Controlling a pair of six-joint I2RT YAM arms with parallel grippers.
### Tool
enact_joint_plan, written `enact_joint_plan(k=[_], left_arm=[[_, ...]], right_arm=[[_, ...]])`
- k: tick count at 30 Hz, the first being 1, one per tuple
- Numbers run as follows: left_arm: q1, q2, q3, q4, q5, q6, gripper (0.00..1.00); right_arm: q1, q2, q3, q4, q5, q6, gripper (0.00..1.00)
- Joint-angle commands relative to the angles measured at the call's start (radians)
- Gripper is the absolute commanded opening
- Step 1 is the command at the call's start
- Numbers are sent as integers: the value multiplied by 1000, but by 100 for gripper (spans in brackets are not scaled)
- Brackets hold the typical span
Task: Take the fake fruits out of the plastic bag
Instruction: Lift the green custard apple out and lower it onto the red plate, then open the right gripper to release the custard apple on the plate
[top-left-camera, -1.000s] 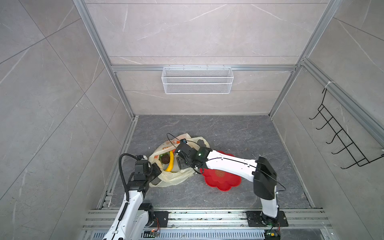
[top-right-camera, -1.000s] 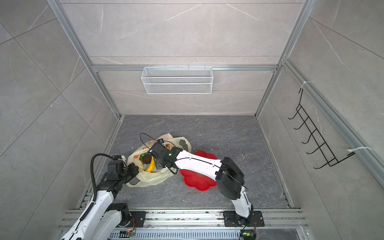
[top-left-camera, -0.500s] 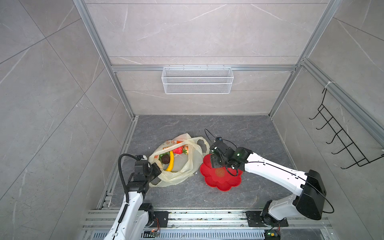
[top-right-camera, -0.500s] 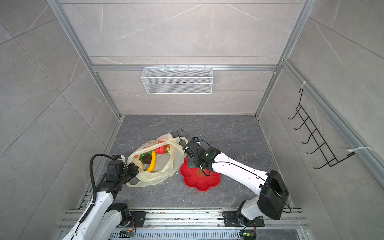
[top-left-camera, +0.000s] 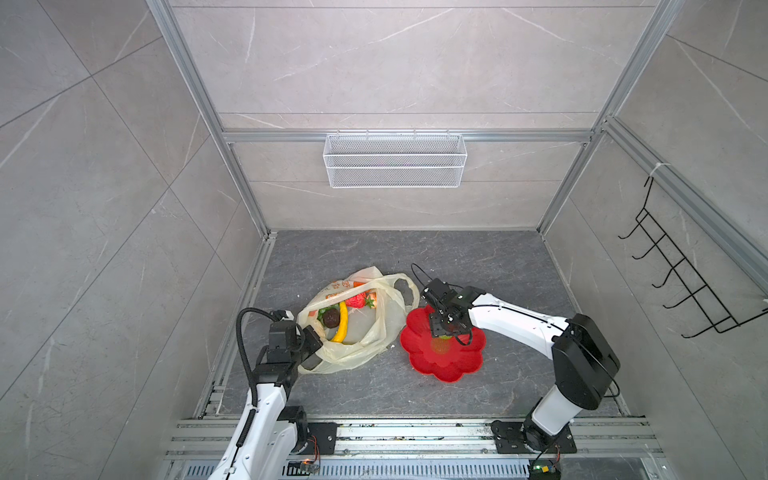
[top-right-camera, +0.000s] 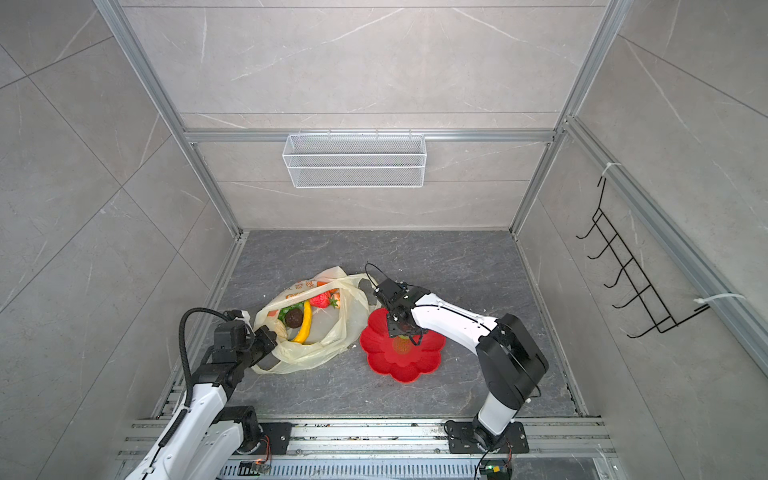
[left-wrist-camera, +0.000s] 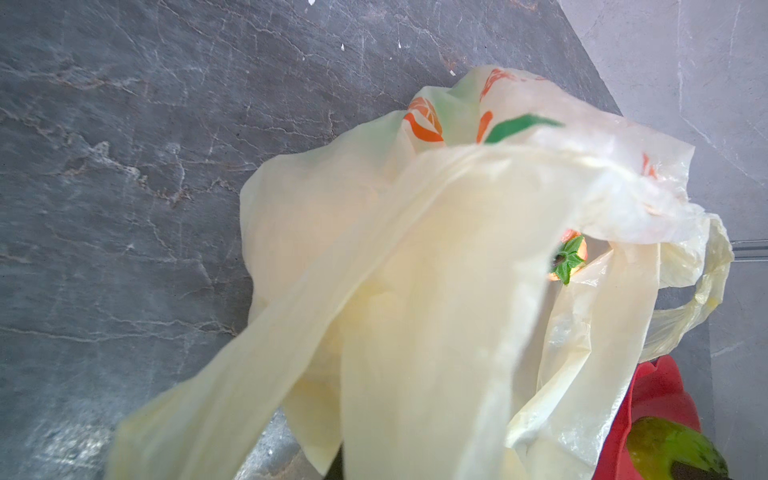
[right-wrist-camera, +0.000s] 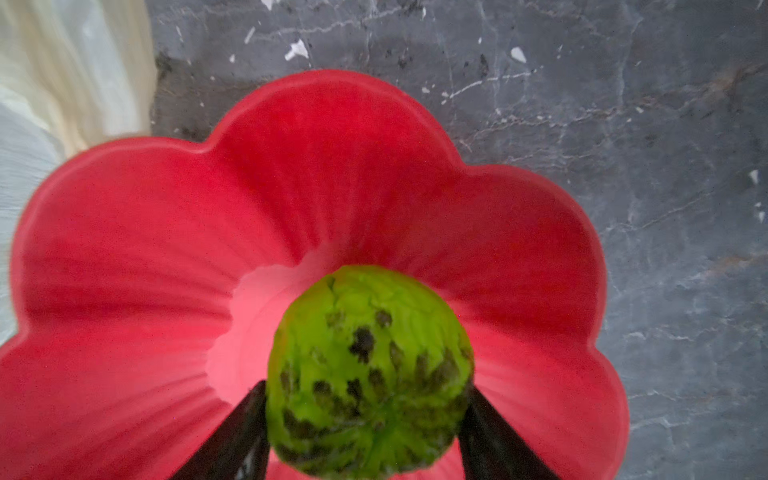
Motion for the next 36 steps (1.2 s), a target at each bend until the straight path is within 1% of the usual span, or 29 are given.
enact_joint_plan(k=[1,9,17,19,28,31,36], left_arm=[[2,-9,-1,21,-7,28,0],[3,-19,-4,18,-12,28,0],[3,-38,-11,17,-11,27,0],[3,-38,-11,18,-11,27,0],[4,-38,-10,18,-11,27,0],[3,-38,-10,18,-12,28,0],[3,-33,-10,20,-11,28,0]], right_arm=[[-6,25,52,-13,-19,-22,68],[-10,79,91,-31,-28,-25,70],[-12,90,97,-28,-25,-25,78],[-12,84,94,-25,-30,-28,80],[-12,46,81,-22,-30,-32,84],[-12,20,72,-16,-38,-35,86],[-6,-52,79,-32,-41,-36,86]])
